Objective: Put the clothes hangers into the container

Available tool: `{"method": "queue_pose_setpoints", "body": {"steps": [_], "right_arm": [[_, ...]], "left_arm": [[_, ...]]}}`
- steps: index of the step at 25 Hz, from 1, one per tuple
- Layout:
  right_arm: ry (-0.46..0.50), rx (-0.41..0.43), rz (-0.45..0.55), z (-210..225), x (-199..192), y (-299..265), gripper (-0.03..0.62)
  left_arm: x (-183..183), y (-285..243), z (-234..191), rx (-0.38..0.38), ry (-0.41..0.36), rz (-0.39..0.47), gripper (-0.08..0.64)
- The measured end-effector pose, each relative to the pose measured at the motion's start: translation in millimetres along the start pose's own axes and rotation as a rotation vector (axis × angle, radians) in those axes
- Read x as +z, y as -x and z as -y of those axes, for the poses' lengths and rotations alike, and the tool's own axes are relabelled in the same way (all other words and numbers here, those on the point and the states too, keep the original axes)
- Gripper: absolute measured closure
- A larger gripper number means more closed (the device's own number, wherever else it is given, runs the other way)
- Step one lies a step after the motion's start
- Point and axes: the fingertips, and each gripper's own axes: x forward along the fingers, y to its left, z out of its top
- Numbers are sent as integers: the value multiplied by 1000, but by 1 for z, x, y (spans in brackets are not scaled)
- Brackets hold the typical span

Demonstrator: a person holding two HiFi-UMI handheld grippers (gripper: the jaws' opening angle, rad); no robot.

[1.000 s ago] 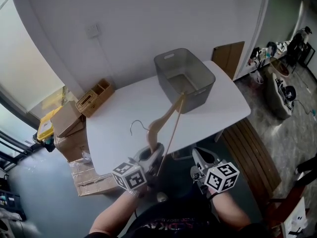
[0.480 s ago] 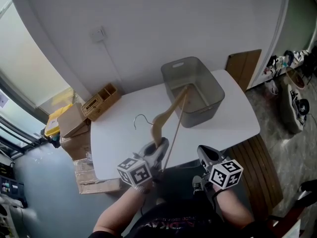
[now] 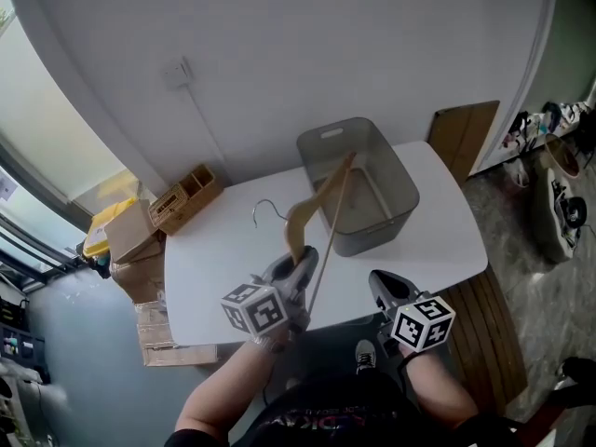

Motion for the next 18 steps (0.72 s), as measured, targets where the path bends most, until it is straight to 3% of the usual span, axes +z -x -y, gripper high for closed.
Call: {"method": "queue_pose_setpoints", "body": {"steps": [10,18], "right_arm": [[59,64,-2,40,55,-20,591],[91,119,18,66,100,-43,591]], "left_arm": [[13,-70,-10,101,10,-26,522],[16,-114,-27,174,40,-117,520]]}}
